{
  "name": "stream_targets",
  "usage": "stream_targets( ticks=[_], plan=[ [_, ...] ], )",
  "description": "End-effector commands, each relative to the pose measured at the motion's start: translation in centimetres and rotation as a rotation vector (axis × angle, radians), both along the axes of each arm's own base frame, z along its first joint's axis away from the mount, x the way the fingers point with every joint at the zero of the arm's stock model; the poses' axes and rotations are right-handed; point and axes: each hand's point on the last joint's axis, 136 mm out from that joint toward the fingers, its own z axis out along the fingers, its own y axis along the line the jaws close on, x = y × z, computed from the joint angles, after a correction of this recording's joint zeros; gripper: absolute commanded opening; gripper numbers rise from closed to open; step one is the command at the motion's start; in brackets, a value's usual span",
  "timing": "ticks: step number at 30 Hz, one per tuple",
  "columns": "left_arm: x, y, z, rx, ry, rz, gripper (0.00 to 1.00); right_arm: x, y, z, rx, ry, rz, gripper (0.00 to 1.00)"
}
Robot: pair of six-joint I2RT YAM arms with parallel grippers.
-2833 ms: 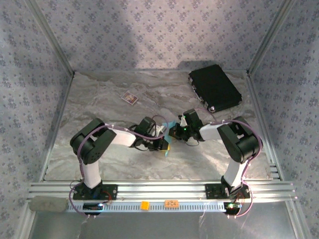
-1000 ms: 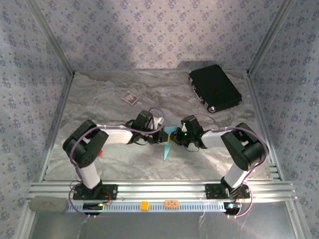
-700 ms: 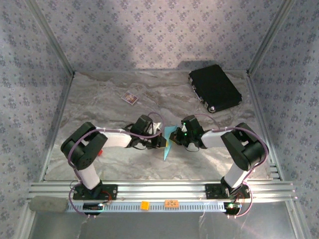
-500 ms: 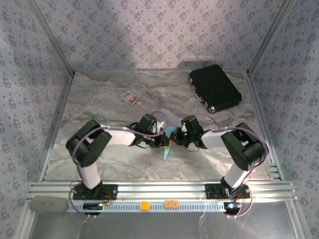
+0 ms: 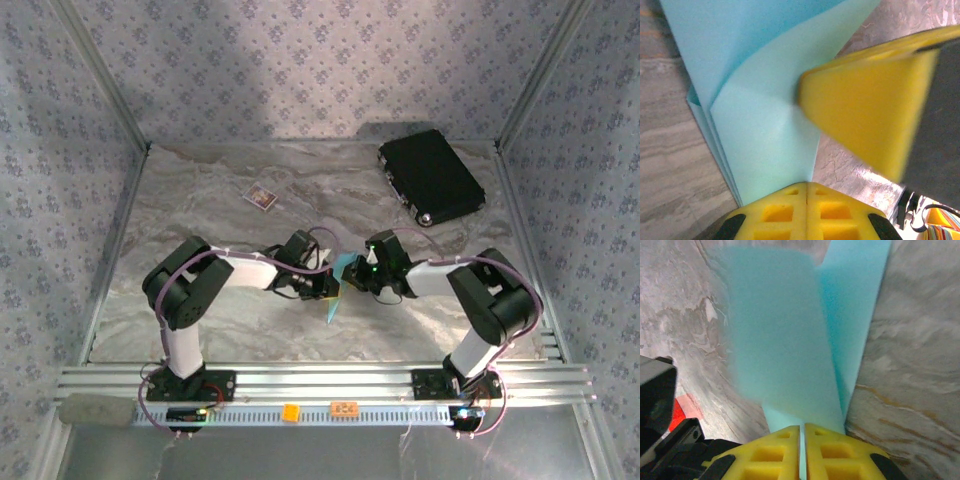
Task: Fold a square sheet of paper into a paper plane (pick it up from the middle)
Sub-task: Fold the wing for the fifth time at the center of the table.
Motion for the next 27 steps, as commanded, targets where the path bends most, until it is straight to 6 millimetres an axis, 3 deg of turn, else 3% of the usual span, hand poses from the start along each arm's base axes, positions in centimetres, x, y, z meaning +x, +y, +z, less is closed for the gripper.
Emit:
stream_targets(
  ticks=[1,4,7,14,20,27],
  plan=[
    [-2.8,2.9,-3.8,0.13,0.081,-0.003,0.0,1.2,-1.3,2.0,-0.036,-0.074,0.029,0.14],
    [-3.0,3.1,-3.8,0.127,0.078,-0.012,0.0,2.1,-1.5,3.5,-0.032,-0.13,0.069,0.14],
    [-2.8,2.9,-3.5,0.124,0.066,-0.019,0.0,2.0,-0.4,4.4,0.004,-0.15,0.126,0.12],
    [-2.4,2.4,-3.2,0.109,0.055,-0.018,0.0,0.6,1.7,2.1,-0.003,-0.105,0.21,0.1],
    [-2.5,2.5,-3.2,0.11,0.056,-0.02,0.0,1.5,0.3,-1.0,-0.035,-0.043,0.168,0.09],
    [-3.0,2.7,-3.8,0.115,0.075,-0.035,0.0,4.2,-1.7,-0.5,-0.027,-0.058,0.106,0.1]
  ],
)
